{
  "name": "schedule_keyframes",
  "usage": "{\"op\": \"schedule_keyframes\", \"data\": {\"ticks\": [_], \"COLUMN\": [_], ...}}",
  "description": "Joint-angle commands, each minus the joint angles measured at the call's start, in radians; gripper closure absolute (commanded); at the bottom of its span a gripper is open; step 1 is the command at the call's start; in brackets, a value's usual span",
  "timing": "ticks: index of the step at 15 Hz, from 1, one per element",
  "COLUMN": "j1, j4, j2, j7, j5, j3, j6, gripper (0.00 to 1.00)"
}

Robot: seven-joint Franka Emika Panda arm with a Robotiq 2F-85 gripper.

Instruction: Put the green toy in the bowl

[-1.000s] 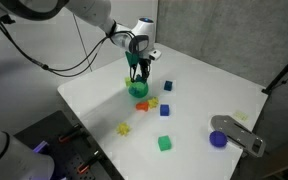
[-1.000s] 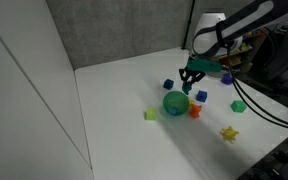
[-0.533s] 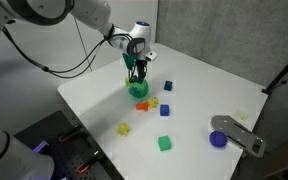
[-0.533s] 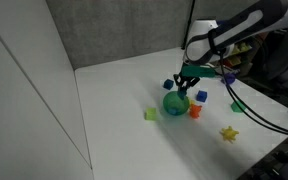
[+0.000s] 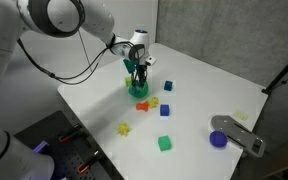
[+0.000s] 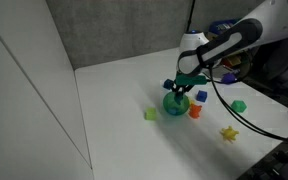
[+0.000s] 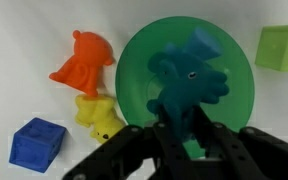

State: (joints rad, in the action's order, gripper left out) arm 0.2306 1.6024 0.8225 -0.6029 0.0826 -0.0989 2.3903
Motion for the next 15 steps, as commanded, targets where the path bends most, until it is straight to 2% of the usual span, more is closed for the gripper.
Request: {"op": "schedule_keyframes", "data": {"ticks": [1, 2, 3, 9, 15], "j1": [0.024, 0.029, 0.033, 0.049, 0.033], "j4": [-0.092, -0.103, -0.112, -0.146, -0.132], "j2": [0.071, 0.083, 0.093, 0.118, 0.069], "j7": [-0.063, -0.076, -0.087, -0.133, -0.107], "j5": [-0.046, -0.055, -0.064, -0.099, -0.094], "j3": [-0.035, -0.041, -0.046, -0.058, -0.038], "j6": [-0.021, -0.019, -0.021, -0.04, -0.072], "gripper": [0.7, 0.47, 0.45, 0.01, 0.0]}}
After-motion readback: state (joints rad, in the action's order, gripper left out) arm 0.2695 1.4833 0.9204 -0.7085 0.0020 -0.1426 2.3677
